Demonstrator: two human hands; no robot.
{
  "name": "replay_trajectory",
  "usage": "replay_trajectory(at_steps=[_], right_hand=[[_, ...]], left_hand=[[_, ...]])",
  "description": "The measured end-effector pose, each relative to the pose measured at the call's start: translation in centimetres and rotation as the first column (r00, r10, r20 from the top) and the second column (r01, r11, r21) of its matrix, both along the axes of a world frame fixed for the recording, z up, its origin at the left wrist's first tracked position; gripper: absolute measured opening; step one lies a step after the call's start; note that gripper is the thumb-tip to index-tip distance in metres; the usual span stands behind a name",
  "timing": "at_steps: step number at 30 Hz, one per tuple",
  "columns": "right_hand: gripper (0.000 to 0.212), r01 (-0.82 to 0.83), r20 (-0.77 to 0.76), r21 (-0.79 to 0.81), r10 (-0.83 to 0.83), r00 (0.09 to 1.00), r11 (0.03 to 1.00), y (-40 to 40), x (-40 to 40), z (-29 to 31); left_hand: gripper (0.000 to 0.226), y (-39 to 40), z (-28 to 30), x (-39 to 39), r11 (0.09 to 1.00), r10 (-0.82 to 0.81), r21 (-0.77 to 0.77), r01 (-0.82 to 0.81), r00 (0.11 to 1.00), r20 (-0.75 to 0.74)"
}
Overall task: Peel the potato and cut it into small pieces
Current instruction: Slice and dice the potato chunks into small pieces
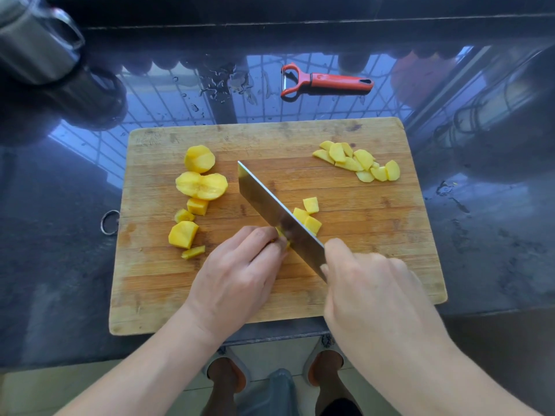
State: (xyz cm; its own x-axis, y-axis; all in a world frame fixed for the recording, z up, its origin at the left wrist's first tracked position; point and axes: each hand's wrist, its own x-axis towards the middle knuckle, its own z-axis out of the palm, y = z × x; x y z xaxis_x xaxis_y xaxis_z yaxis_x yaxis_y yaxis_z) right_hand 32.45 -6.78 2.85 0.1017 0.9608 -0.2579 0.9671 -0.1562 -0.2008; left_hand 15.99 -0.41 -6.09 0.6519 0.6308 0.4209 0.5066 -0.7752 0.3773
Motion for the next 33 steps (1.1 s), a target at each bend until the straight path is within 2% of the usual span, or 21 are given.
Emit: replay_trajectory(at_steps=[1, 3, 4, 9, 15, 18, 23, 33], right_hand=[[0.04, 0.048, 0.037, 0.052, -0.05, 0.998, 0.997, -0.1, -0.3, 0.9], [0.028, 0.037, 0.057, 0.081, -0.041, 0.998, 0.996, 1.2, -0.4, 0.0], [0.026, 0.068, -0.003, 0.071, -0.068, 0.998, 0.995, 1.2, -0.7, -0.2], [0.039, 0.151, -0.079, 0.1, -0.143, 0.987, 0.984, 1.4, -0.3, 0.5], [0.024, 0.119, -0.097, 0.147, -0.106, 0.99, 0.982, -0.7, 0.7, 1.7], [0.035, 0.089, -0.042, 0.143, -0.084, 0.996, 0.986, -1.0, 0.5, 1.9], [0.053, 0.059, -0.027, 0.047, -0.058, 0.998, 0.997, -1.0, 0.3, 2.1], [0.054, 0.056, 0.012, 0.03, -0.057, 0.998, 0.998, -1.3, -0.1, 2.1]], left_hand=[[0.01, 0.1, 0.0, 0.0, 1.0, -0.007, -0.015, 0.007, 1.0, -0.009], [0.01, 0.1, -0.2, 0.0, 1.0, -0.014, -0.004, 0.013, 1.0, -0.026], [0.01, 0.0, -0.2, 0.0, 1.0, -0.018, -0.011, 0.018, 0.999, -0.032], [0.01, -0.1, -0.2, 0.0, 0.999, -0.015, -0.039, 0.014, 0.999, -0.035], [0.009, -0.1, -0.2, -0.2, 0.999, -0.018, -0.034, 0.017, 0.999, -0.041], [0.01, -0.1, -0.1, -0.2, 0.999, -0.022, -0.028, 0.02, 0.999, -0.046], [0.01, 0.0, -0.2, -0.2, 0.999, -0.02, -0.029, 0.018, 0.999, -0.047], [0.009, 0.0, -0.2, -0.1, 0.998, -0.03, -0.052, 0.028, 0.999, -0.042]])
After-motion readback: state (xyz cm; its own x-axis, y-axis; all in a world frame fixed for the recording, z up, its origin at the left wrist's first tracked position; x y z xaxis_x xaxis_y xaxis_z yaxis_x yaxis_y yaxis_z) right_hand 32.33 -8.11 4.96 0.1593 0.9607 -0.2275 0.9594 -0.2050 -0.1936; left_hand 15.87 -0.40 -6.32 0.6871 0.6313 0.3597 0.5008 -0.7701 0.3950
